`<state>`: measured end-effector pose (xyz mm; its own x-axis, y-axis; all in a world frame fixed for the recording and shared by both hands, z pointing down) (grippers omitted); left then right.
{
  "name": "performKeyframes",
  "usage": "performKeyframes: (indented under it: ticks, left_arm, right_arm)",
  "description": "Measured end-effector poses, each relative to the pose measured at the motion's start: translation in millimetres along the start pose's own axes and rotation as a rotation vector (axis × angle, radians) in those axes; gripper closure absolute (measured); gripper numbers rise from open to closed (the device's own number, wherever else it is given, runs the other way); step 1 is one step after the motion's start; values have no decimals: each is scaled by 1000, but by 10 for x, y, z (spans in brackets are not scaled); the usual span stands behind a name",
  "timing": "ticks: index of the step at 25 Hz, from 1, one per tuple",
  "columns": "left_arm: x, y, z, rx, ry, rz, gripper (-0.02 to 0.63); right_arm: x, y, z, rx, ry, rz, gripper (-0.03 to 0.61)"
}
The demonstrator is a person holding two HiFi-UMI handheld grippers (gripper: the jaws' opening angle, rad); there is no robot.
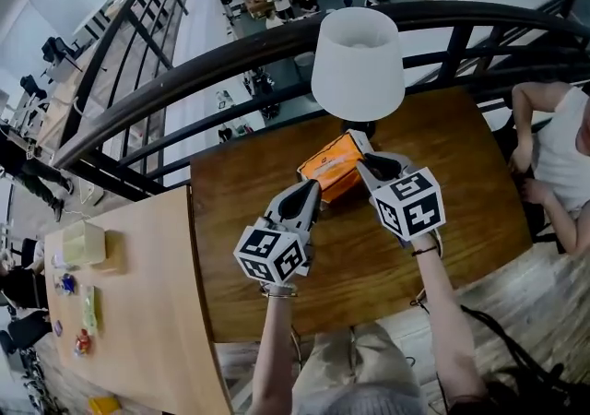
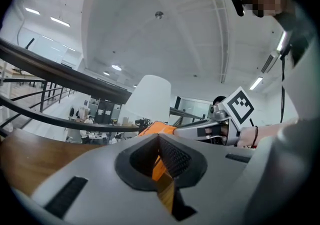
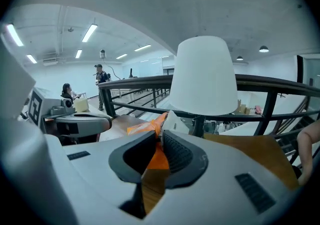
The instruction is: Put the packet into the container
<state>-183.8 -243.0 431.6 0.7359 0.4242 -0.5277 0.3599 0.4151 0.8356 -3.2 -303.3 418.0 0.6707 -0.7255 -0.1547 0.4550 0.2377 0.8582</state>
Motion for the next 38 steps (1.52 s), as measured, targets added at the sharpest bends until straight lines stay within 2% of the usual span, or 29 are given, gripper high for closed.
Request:
performKeyframes:
  ticks: [17,22,30,38]
  left_arm:
    - [-58,161,149,-27,-21,-18,608]
    - [-53,214,160,-32,-15,-25,608]
    - [-9,306,233,-51,-4,-30,609]
    - [63,393,260,-68,8,-33,608]
  right_arm:
    - [-153,318,280,-138,-40,-92,517]
    - [-158,425,296,-194,-54,-72,517]
    - [-148,537,320,-267,-19,-57,515]
    - [-120,665,261,-263,-17,-63,465]
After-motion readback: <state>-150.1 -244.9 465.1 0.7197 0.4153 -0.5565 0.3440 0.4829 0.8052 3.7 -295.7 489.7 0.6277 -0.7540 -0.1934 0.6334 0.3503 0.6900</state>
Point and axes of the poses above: the fingertips, and each gripper's own axes: z forward along the fingers, x to its right, y out of its underside, the point moved 8 cm from there along -z, backward along the fingers, and after that the axes turned 15 degrees about -z, right-handed, at the moved point
